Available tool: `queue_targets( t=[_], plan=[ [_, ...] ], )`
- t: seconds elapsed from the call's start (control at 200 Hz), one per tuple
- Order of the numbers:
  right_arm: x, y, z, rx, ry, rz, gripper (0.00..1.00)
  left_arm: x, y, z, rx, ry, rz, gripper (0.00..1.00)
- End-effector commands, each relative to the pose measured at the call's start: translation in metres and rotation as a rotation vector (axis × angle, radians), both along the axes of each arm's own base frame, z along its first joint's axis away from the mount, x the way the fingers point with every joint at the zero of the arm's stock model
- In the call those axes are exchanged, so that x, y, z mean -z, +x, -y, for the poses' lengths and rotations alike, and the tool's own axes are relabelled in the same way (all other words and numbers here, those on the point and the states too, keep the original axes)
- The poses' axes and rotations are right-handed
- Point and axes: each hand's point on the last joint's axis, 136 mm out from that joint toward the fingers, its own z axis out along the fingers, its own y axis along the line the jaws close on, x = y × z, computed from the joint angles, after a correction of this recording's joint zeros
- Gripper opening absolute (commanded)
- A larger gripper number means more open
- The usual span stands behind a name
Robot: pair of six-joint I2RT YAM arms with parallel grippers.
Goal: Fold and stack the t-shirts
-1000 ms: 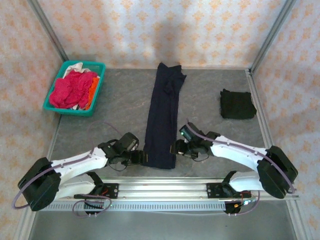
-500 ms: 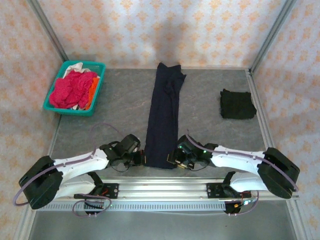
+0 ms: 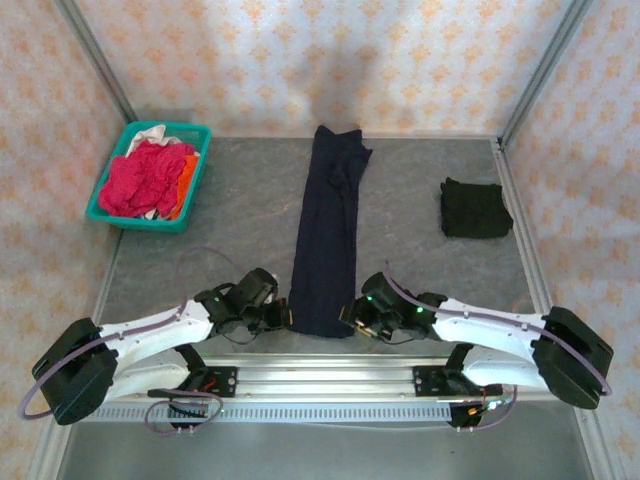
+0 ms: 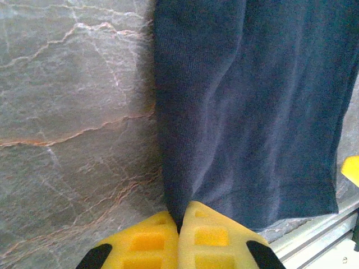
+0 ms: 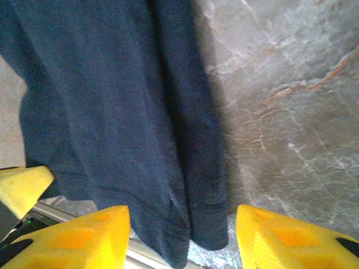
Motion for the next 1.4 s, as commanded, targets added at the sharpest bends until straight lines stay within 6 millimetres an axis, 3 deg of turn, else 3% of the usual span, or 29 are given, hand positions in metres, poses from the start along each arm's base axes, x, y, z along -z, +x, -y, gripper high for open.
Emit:
queue_targets(
  t=[0.0,0.175,0.345,0.445,0.54,0.655,0.731,0.961,1.081,1.241,1.396],
  plan=[
    [0.009,-0.004,-0.009,-0.019,0.021,-0.032,0.52,-0.002,0.005,0.000,-0.018,-0.001,0.028,0.00],
    [0.022,-0.005,-0.014,-0.036,0.010,-0.050,0.47,0.000,0.007,0.002,-0.010,0.009,0.028,0.00],
    [0.024,-0.001,-0.010,-0.013,-0.005,-0.039,0.17,-0.003,0.011,0.006,-0.015,-0.003,0.037,0.00],
    [0.019,0.002,-0.006,0.000,-0.007,-0.009,0.05,-0.007,0.013,0.007,-0.017,-0.017,0.054,0.00],
    [0.012,0.004,-0.006,0.009,0.012,0.013,0.06,-0.009,0.012,0.006,-0.018,-0.017,0.057,0.00],
    [0.012,0.001,-0.009,0.003,0.029,-0.010,0.32,-0.008,0.011,0.005,-0.018,-0.012,0.053,0.00],
    [0.015,0.000,-0.010,0.006,0.036,-0.017,0.41,-0.009,0.013,0.006,-0.019,-0.018,0.058,0.00],
    [0.017,0.000,-0.021,-0.008,0.084,-0.032,0.43,-0.006,0.013,0.006,-0.021,-0.012,0.052,0.00],
    [0.015,0.002,-0.025,-0.017,0.096,-0.022,0.31,-0.005,0.013,0.005,-0.024,-0.008,0.049,0.00],
    [0.015,0.003,-0.021,-0.008,0.084,-0.010,0.00,-0.005,0.012,0.004,-0.027,-0.006,0.050,0.00],
    [0.010,0.003,-0.013,0.018,0.080,0.012,0.00,-0.005,0.012,0.004,-0.032,-0.006,0.049,0.00]
  ],
)
